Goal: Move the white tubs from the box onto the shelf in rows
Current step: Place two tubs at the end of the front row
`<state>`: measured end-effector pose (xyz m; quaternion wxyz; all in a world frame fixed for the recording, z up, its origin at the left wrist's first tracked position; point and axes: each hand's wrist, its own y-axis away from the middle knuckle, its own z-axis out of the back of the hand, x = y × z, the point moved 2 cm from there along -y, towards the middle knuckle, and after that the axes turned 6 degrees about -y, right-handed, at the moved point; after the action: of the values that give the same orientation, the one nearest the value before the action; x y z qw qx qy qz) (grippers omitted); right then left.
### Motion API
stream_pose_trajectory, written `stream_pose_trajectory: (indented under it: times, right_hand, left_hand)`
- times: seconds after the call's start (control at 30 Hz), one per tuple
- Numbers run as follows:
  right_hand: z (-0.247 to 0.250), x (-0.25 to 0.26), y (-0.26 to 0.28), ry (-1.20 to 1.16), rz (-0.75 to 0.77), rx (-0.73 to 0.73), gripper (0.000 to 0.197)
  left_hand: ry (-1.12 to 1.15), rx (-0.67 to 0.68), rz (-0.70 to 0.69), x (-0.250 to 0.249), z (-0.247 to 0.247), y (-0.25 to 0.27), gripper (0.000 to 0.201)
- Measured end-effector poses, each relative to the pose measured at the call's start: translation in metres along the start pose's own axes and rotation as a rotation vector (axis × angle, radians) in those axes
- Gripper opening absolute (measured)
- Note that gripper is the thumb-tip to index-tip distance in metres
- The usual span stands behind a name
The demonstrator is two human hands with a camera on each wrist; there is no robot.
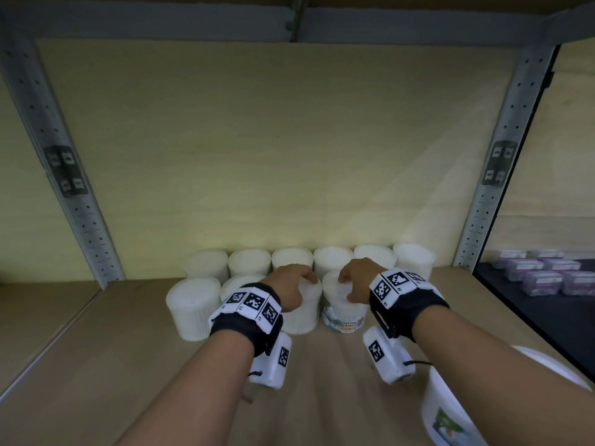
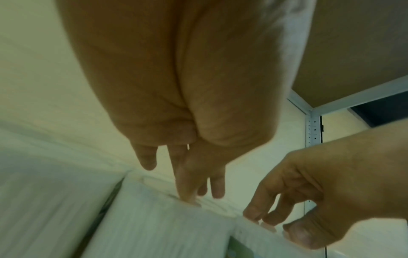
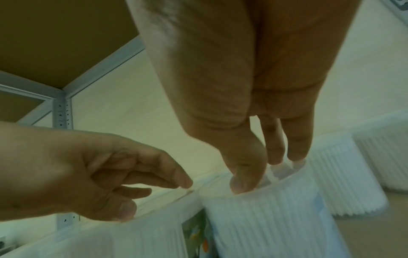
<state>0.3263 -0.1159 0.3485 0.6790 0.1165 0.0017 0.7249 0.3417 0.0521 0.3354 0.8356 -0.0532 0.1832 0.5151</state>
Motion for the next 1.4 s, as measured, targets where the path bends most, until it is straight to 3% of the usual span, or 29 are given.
stream_pose_trajectory:
  times: [0.17, 0.3, 0.47, 0.63, 0.77, 0.83, 0.93, 1.0, 1.13, 1.4]
  right_hand:
    - [0.001, 0.0, 0.002, -0.005, 0.016, -0.007, 0.051]
    - [0.001, 0.001, 0.002, 0.006, 0.021, -0.013, 0.049]
    - [0.002, 0.001, 0.002, 0.0, 0.014, -0.016, 0.049]
    - [0.001, 0.001, 0.0, 0.015, 0.011, -0.009, 0.048]
    - [0.0, 0.0, -0.001, 0.023, 0.018, -0.016, 0.049]
    - [0.001, 0.0, -0.001, 0.025, 0.021, -0.021, 0.05]
    - [0.001, 0.002, 0.0, 0.034, 0.025, -0.021, 0.052]
    - [0.0, 0.002, 0.0, 0.046, 0.031, -0.031, 0.051]
    - [0.001, 0.003, 0.001, 0.062, 0.034, -0.02, 0.049]
    - [0.0, 0.004, 0.001, 0.064, 0.035, -0.042, 0.046]
  left_hand:
    - [-0.081, -0.243, 0.125, -0.004, -0.004, -0.003, 0.044]
    - [-0.207, -0.197, 0.194, -0.004, -0.014, -0.006, 0.054]
    - [-0.187, -0.156, 0.152, -0.001, -0.012, -0.008, 0.053]
    - [-0.086, -0.038, 0.08, 0.0, -0.007, -0.008, 0.048]
    - [-0.058, 0.049, 0.03, 0.002, -0.002, -0.006, 0.055]
    - [-0.014, 0.022, 0.026, 0.001, 0.0, -0.004, 0.056]
    - [0.029, -0.225, 0.082, 0.001, 0.0, -0.006, 0.039]
    - [0.005, -0.328, 0.152, 0.002, -0.006, -0.006, 0.039]
    - [-0.163, -0.276, 0.178, 0.0, -0.019, -0.006, 0.047]
    - [-0.135, -0.164, 0.111, 0.002, -0.01, -0.009, 0.045]
